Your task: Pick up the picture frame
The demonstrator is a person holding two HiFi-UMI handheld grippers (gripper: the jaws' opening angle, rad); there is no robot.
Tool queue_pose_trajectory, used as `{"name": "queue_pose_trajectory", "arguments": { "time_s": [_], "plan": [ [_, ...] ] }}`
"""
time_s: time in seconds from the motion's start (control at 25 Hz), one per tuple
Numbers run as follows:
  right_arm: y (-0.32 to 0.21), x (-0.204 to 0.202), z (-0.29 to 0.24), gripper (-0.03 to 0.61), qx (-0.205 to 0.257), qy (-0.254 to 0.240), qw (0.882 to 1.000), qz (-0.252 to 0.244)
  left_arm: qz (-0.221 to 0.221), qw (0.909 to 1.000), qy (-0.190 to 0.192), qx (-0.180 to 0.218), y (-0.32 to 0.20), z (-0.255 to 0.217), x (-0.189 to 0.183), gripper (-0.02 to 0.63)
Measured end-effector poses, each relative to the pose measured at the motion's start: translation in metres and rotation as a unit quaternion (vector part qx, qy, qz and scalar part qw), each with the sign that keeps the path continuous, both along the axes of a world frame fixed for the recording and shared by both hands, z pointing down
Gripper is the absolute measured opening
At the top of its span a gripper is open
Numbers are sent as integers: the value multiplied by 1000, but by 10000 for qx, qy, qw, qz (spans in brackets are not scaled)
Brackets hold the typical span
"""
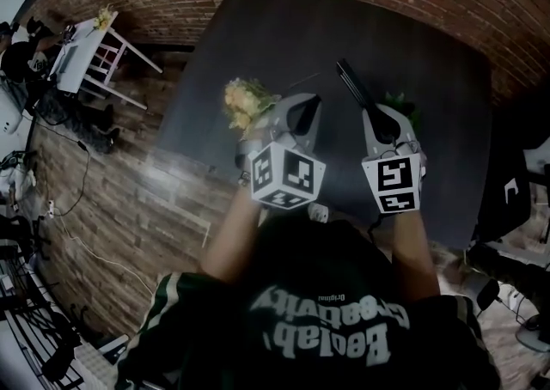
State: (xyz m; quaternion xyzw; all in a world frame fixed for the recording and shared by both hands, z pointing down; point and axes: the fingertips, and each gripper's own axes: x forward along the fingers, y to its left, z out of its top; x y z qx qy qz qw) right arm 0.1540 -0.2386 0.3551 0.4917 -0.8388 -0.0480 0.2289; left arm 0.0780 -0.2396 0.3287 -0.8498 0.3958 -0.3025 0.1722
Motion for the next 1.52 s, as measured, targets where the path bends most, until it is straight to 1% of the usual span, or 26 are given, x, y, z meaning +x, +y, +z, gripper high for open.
{"name": "queue_pose_trajectory", "arguments": {
  "time_s": [0.36, 0.6, 0.88, 1.28, 1.52],
  "plan": [
    [4, -12, 14, 17, -150, -4, 9999, -63, 14, 10000, -17, -16, 3, 3, -8, 3],
    [3, -13, 16, 17, -162, 0, 9999, -22, 115, 9999, -54, 11, 1, 7, -7, 3],
    [4, -11, 15, 17, -139, 20, 9998, 107, 288, 9995, 43, 130, 1, 2, -2, 3],
    [7, -37, 9, 17, -235, 14, 9993, 305, 500, 9983, 196, 214, -2, -9, -28, 3],
    [21, -57, 6, 17, -340, -174, 9979, 517, 740, 9966, 276, 243, 7, -15, -47, 3]
  ]
}}
